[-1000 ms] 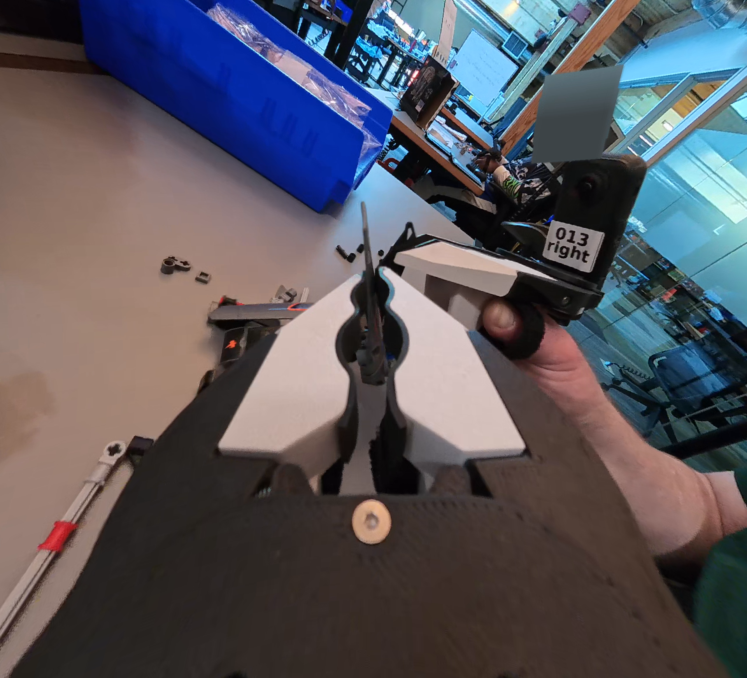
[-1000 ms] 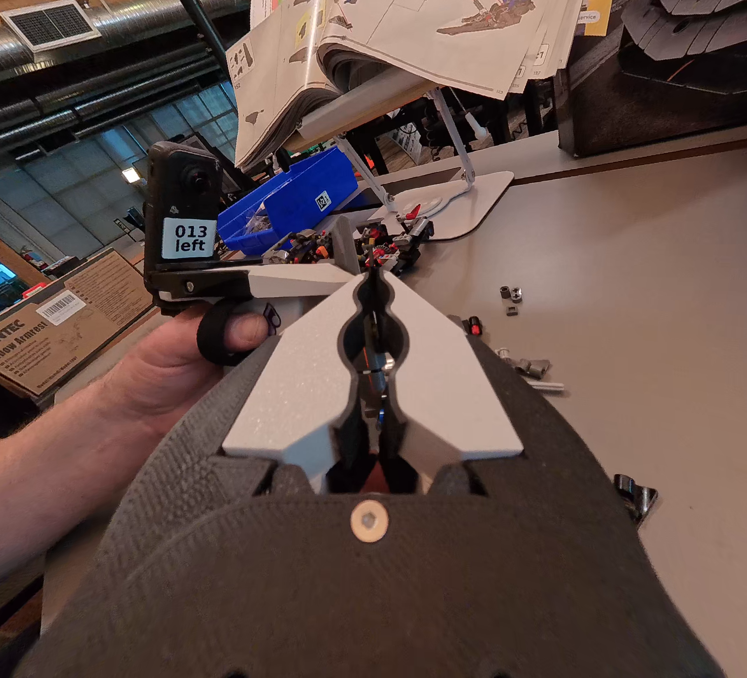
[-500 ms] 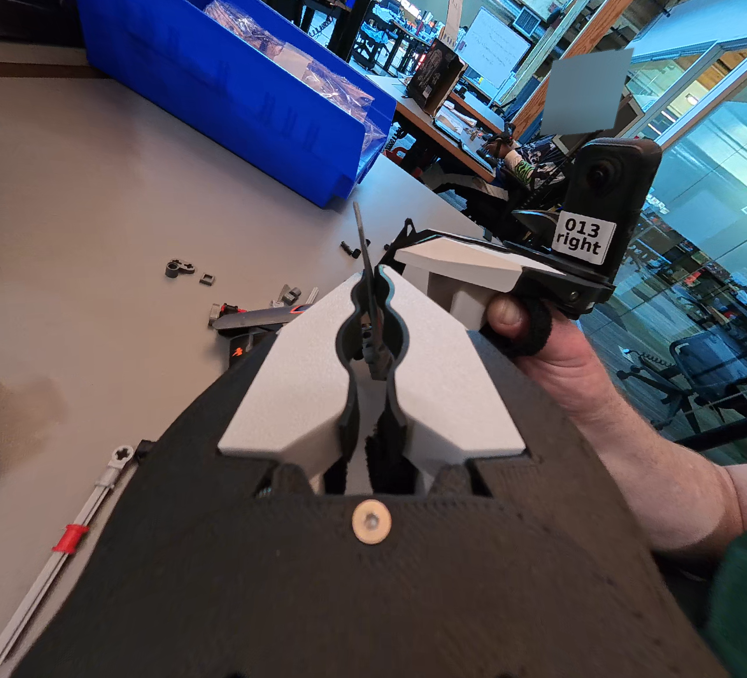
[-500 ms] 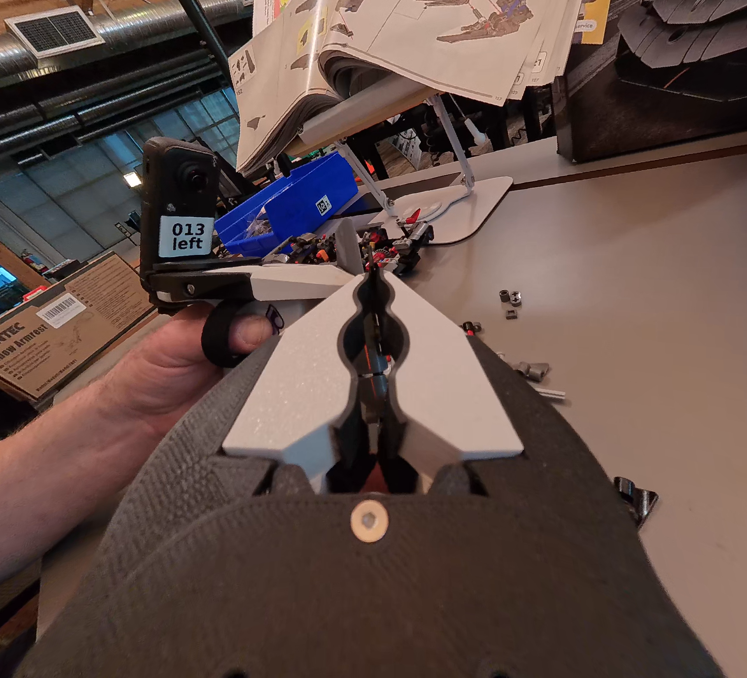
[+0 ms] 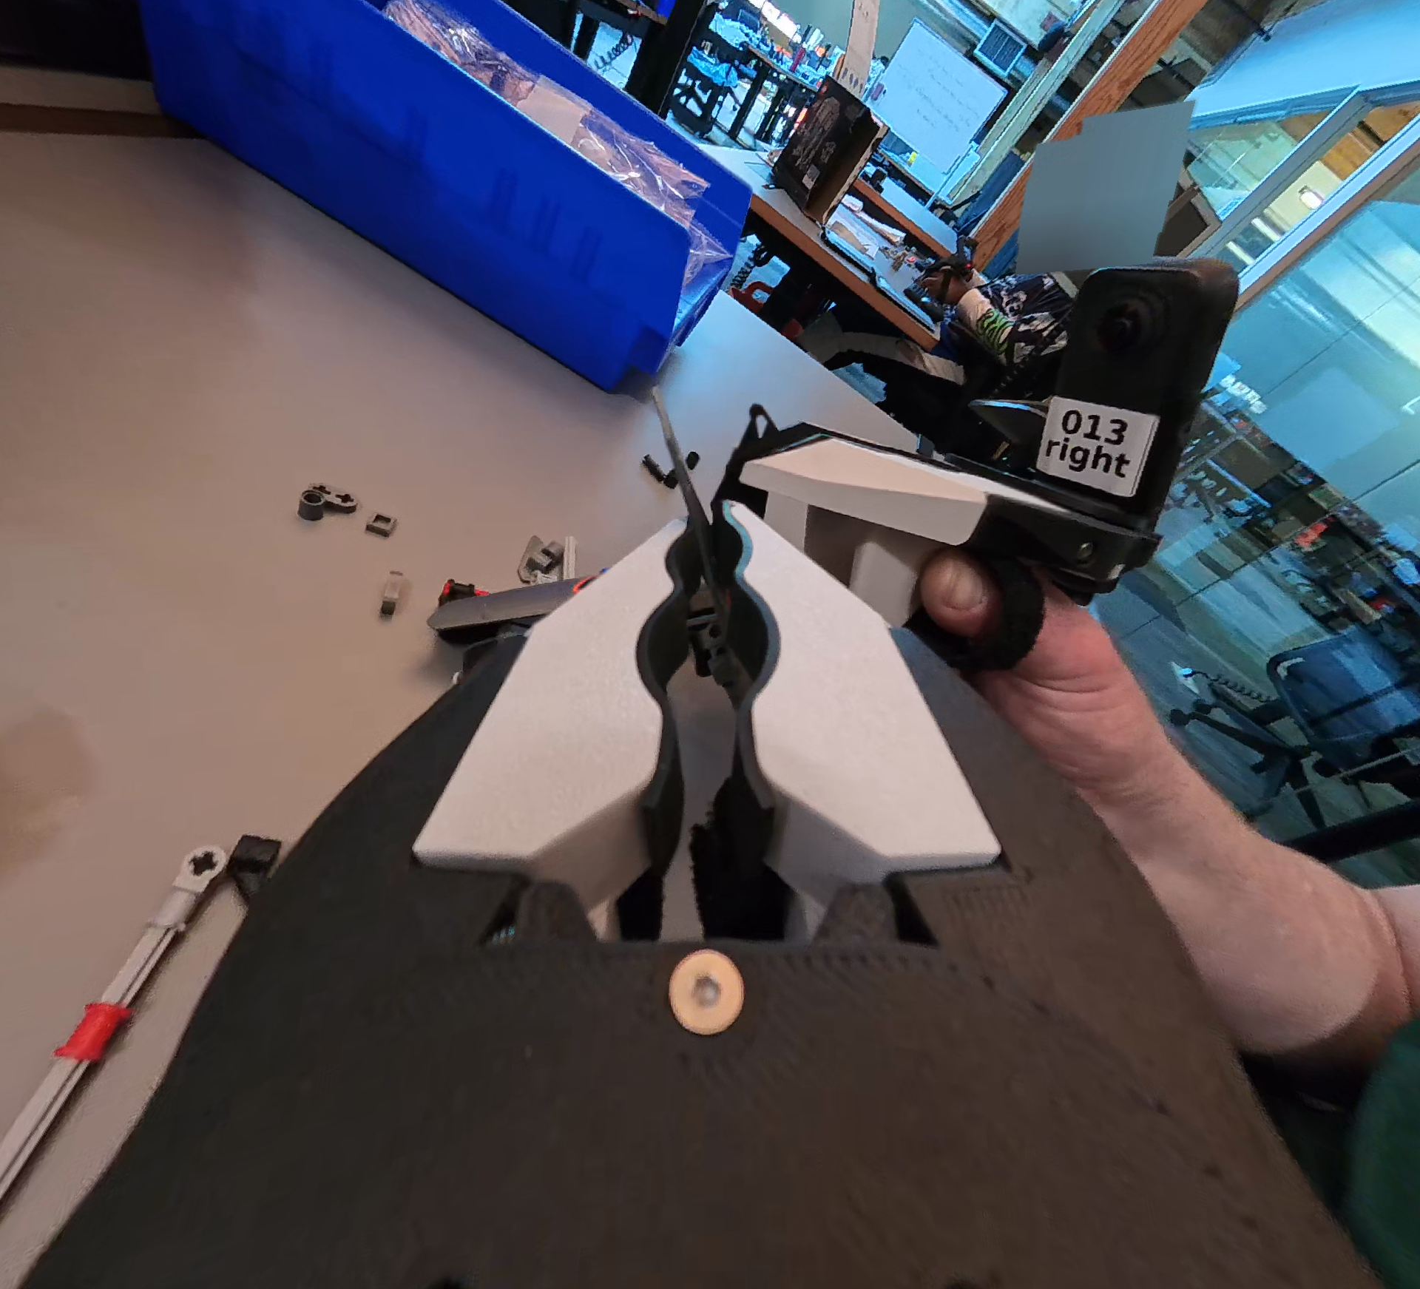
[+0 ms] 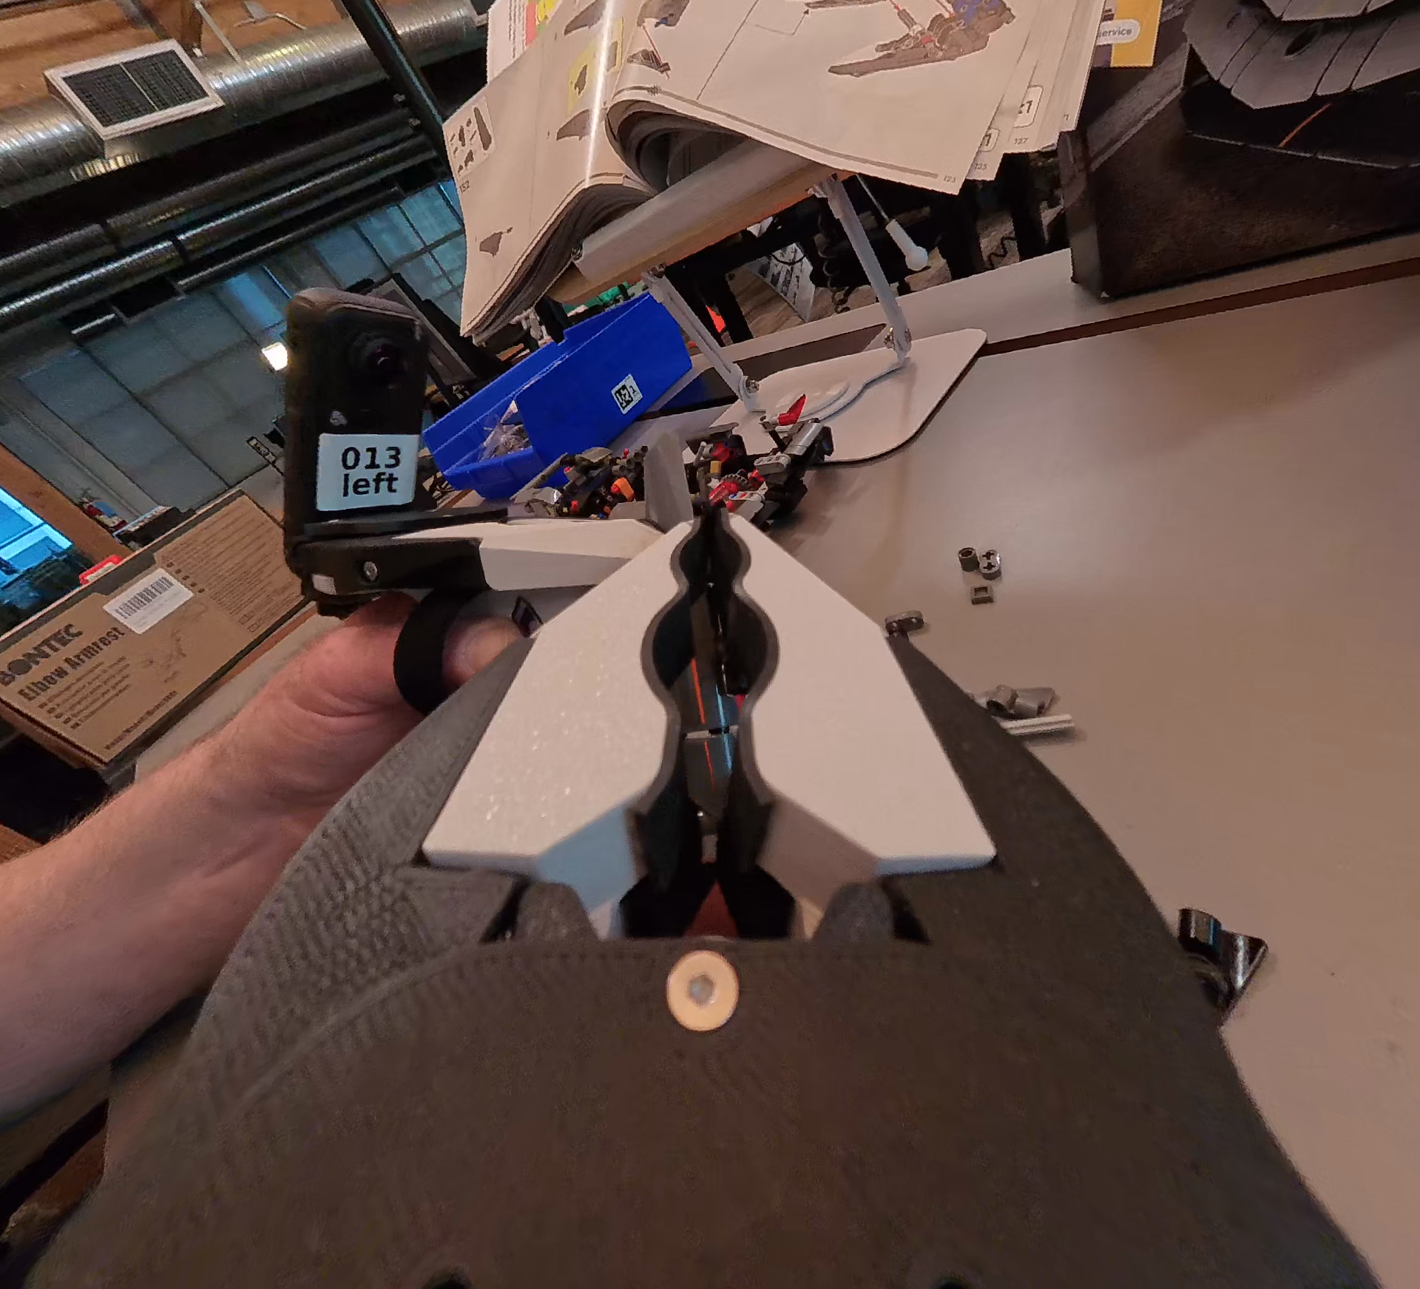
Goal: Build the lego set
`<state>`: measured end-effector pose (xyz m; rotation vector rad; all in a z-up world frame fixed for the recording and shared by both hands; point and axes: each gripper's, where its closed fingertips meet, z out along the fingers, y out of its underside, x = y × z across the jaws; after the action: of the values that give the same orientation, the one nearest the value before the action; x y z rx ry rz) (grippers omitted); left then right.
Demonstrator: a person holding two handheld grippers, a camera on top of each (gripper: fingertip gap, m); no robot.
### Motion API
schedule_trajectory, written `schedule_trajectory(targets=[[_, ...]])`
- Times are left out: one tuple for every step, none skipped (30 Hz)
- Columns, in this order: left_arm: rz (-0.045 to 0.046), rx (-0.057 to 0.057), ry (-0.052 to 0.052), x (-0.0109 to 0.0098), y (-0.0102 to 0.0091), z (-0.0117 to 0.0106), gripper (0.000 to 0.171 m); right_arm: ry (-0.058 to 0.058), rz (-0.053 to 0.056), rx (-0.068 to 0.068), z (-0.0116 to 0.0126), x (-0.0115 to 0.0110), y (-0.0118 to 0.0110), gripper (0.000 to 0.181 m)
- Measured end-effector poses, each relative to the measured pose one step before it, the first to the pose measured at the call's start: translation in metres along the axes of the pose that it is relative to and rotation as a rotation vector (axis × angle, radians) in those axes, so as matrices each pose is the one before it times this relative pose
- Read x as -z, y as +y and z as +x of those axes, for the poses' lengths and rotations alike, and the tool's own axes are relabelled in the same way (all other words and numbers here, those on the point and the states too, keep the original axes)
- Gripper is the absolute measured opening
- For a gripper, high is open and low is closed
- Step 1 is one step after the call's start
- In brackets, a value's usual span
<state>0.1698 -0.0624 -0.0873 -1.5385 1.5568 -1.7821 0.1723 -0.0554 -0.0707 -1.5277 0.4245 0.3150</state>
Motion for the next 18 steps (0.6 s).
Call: schedule_trajectory(targets=[[0.00075, 0.0196, 0.0126, 0.00035, 0.00012, -0.00017, 0.0, -0.0048, -0.0067, 0.0002, -0.00017, 0.00043, 0.00035, 0.0], [0.00299, 0.0171, 0.0098, 0.00084, -0.00079, -0.00046, 0.0, -0.0117, -0.0083, -0.0113, -0.00018, -0.00054, 0.00088, 0.0], [-0.00255, 0.0033, -0.0022, 0.00082, 0.00004, -0.00171, 0.0, -0.0129, -0.0092, -0.0131, 0.0002, -0.00077, 0.00141, 0.0], [-0.00087, -0.0019, -0.0029, 0.00069, -0.0001, -0.00145, 0.0, -0.0033, -0.0048, -0.0002, 0.00087, 0.00009, 0.00107, 0.0], [0.00082, 0.0062, 0.0037, 0.00048, -0.00012, -0.00053, 0.0, -0.0087, -0.0023, -0.0051, -0.00041, 0.00003, 0.00037, 0.0], [0.0019, 0.0098, 0.0067, 0.00027, 0.00022, -0.00034, 0.0, -0.0099, -0.0079, -0.009, -0.00034, -0.00027, 0.00106, 0.0], [-0.00005, 0.007, 0.0042, 0.00017, 0.00104, -0.00069, 0.0, -0.0006, -0.007, -0.0029, 0.00082, 0.00008, 0.00115, 0.0], [0.00263, 0.0042, 0.0001, -0.00002, 0.0007, -0.00069, 0.0, -0.001, -0.0046, 0.0002, 0.00025, -0.00019, 0.00088, 0.0], [0.00161, 0.0009, -0.0019, 0.0, 0.00063, -0.0006, 0.0, -0.003, -0.0036, -0.0008, -0.00042, -0.00005, 0.00081, 0.0], [0.00095, 0.0015, 0.0013, 0.00025, 0.00035, -0.00017, 0.0, 0.0007, -0.0009, 0.002, -0.00005, 0.00036, 0.00041, 0.0], [0.00155, 0.0028, 0.0028, 0.00021, 0.00003, 0.00014, 0.0, -0.0029, -0.001, 0.0011, -0.00055, 0.00017, 0.00038, 0.0], [-0.0016, -0.0004, 0.0011, 0.00004, 0.00035, 0.00013, 0.0, -0.0048, -0.003, -0.0004, -0.00064, 0.00021, 0.0005, 0.0], [-0.00199, -0.0018, 0.0003, 0.0, 0.00028, -0.00004, 0.0, -0.0029, -0.0033, -0.0002, -0.00037, 0.00023, 0.00055, 0.001], [-0.00182, 0.0004, 0.0011, 0.0, 0.00021, -0.00003, 0.0, -0.002, -0.0048, 0.0005, -0.00015, 0.00024, 0.00062, 0.001], [-0.00216, 0.0004, 0.0016, -0.00009, 0.00038, -0.0001, 0.0, -0.0032, -0.0049, -0.0006, -0.00022, 0.00024, 0.00075, 0.001], [0.00001, 0.0009, 0.0016, -0.00009, 0.00024, -0.00005, 0.0, -0.0043, -0.0058, -0.001, -0.00029, 0.0002, 0.00105, 0.0], [0.00181, 0.0023, 0.0017, -0.00013, -0.00021, 0.00011, 0.0, -0.0025, -0.0087, -0.0011, -0.00003, -0.00011, 0.00187, 0.001], [-0.00196, -0.0009, 0.0012, -0.00042, 0.00036, 0.00018, 0.0, -0.0029, -0.0058, -0.0001, -0.00031, -0.00014, 0.00153, 0.001]])
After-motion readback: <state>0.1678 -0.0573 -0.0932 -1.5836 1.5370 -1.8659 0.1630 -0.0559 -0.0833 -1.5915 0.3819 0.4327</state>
